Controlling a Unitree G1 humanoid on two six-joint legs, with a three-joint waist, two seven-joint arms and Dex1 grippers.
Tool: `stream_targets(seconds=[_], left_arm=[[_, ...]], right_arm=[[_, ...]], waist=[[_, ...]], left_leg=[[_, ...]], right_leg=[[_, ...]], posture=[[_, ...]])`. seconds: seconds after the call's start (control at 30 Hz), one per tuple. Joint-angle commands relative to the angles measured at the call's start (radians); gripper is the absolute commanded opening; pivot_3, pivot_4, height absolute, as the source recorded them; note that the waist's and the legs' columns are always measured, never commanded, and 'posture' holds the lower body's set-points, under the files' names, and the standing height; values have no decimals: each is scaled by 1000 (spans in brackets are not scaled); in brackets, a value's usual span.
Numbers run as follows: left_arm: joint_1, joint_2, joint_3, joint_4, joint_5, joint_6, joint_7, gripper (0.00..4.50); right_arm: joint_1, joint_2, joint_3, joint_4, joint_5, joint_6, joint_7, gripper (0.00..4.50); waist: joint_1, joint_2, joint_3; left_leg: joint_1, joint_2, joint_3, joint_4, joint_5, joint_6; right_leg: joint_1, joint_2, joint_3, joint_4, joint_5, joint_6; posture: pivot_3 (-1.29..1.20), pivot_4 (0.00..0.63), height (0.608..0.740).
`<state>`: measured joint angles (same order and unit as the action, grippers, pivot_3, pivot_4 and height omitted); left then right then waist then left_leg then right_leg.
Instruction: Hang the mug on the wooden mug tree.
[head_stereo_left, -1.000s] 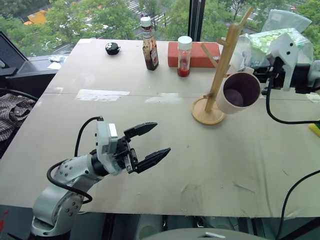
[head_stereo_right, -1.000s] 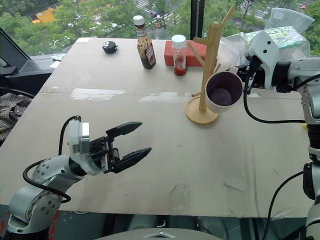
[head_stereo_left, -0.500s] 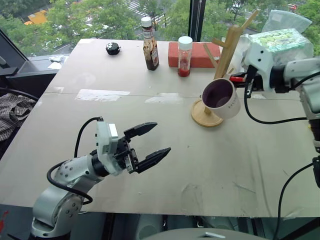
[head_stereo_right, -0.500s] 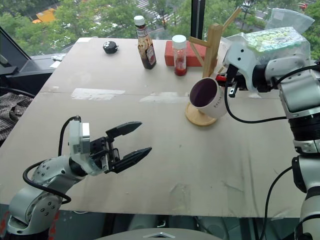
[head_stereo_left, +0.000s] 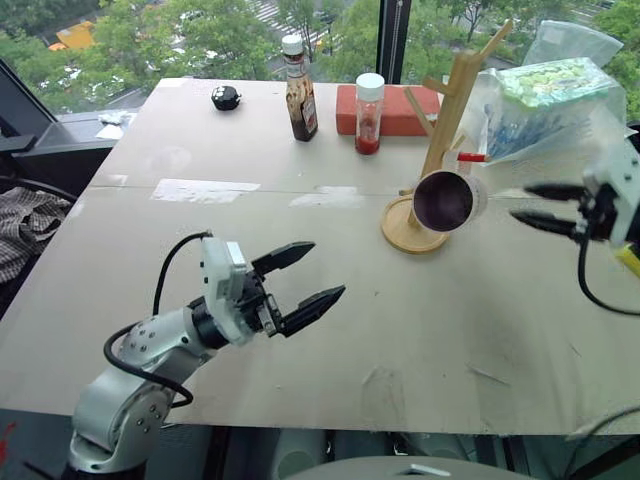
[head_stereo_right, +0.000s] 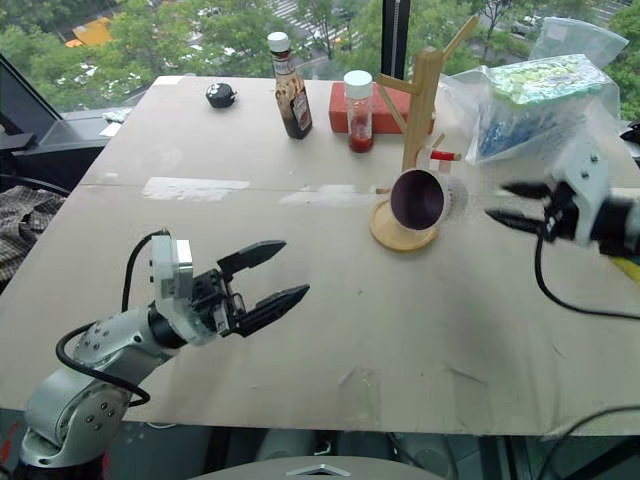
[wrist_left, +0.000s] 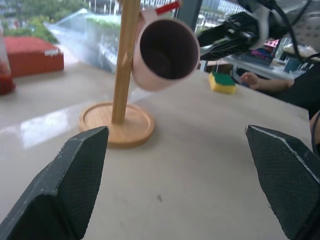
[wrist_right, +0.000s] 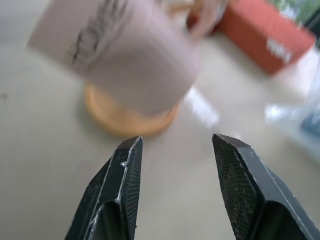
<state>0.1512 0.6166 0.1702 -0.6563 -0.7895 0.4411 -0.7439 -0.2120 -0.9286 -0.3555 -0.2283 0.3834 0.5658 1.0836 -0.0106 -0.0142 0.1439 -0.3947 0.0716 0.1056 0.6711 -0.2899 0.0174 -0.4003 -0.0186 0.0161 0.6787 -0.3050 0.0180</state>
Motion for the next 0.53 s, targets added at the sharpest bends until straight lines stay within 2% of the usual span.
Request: stream_targets(seconds=[0.03,0.13,0.2,0.23,0.33,0.53], left_arm=[[60,43,60,33,16,-14,-56,4500],[108,73,88,89,39,-32,-111,4500],[124,83,100,118,48,-37,-136,4500],[128,87,104,131,53,-41,-145,4500],[111,91,111,169,56,-34,-158,4500],[69,105,75,197,78,-19,-193,4500]], right_arm=[[169,45,-175,-81,47,-14,-26,2167],[325,90,-218,-107,22,-62,-50,3041],[420,113,-241,-127,27,-97,-34,4017],[449,124,-251,-131,27,-113,-38,4339],[521,149,-283,-140,30,-154,-47,4431],[543,194,-257,-128,-4,-241,-121,4431]], waist=[[-2,0,0],[-3,0,0],[-3,0,0],[-2,0,0],[-2,0,0],[-3,-2,-1]], left_leg=[[0,0,0,0,0,0],[6,-1,1,-1,0,0],[11,-1,1,-2,0,0],[14,-2,1,-3,0,0],[16,-2,0,-3,-1,1],[17,-2,0,-2,-1,1]], right_leg=[[0,0,0,0,0,0],[4,1,2,0,0,0],[9,2,1,0,0,0],[12,2,1,0,0,0],[14,3,1,0,0,0],[15,3,1,1,0,0]], posture=[[0,150,740],[0,150,740],[0,150,740],[0,150,740],[0,150,740],[0,150,740]])
